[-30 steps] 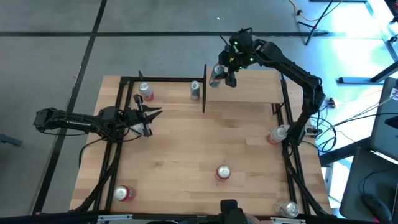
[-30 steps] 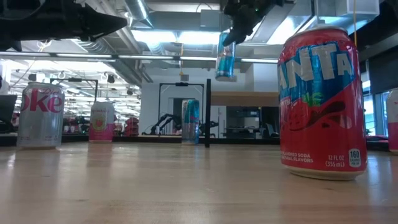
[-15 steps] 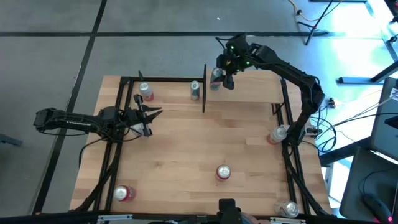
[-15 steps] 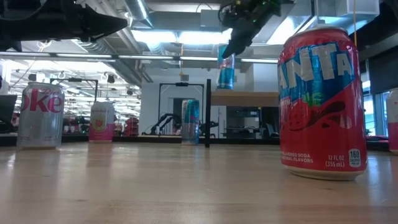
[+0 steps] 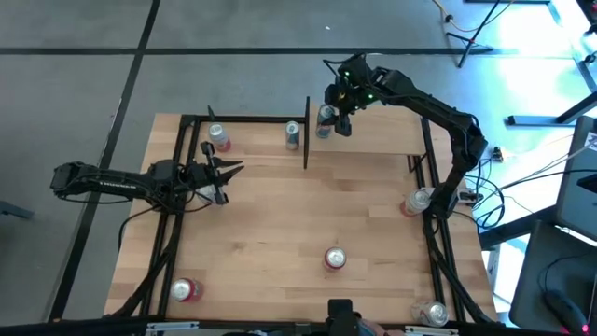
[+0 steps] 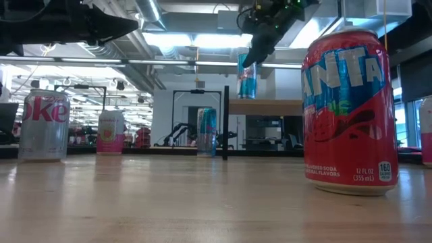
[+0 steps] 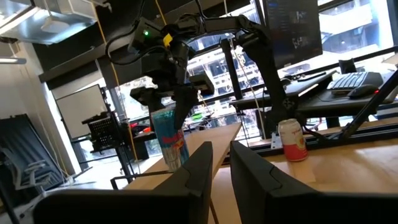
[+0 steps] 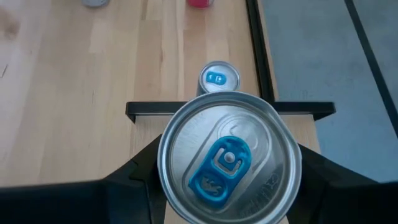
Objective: Place canned beverage on shelf
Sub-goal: Put the bottom blue soda can on the shelf, then put the bottom right white pink soda can on the shelf
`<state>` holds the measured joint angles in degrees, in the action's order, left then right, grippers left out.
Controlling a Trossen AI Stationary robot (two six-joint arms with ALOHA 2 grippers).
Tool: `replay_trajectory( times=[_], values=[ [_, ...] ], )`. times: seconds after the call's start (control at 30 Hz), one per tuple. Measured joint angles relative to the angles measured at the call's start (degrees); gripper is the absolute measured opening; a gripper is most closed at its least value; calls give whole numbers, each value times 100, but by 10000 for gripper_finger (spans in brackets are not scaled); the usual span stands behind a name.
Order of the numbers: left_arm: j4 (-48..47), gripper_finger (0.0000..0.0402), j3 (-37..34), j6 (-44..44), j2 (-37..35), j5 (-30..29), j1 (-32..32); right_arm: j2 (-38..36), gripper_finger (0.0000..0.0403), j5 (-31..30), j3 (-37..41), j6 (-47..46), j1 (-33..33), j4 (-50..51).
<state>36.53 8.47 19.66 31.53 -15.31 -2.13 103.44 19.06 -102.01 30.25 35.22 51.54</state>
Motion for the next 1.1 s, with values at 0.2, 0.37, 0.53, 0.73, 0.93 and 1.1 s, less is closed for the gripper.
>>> replay_trajectory(
  times=[0.2,0.37,0.53,0.73,0.93,1.1],
  values=[
    [15,48,0,38,0,0,0,-4,209,-40,40,3,4,-104],
    [15,48,0,43,0,0,0,-4,229,-41,45,21,0,-192],
    [17,48,0,44,0,0,0,-4,274,-40,47,25,0,-472],
    [15,48,0,40,0,0,0,-4,308,-43,45,27,0,-558],
    [9,48,0,44,0,0,0,-172,315,-195,45,34,-2,-534],
    [6,48,0,44,0,0,0,-738,312,-477,38,-87,-2,-181]
  ],
)
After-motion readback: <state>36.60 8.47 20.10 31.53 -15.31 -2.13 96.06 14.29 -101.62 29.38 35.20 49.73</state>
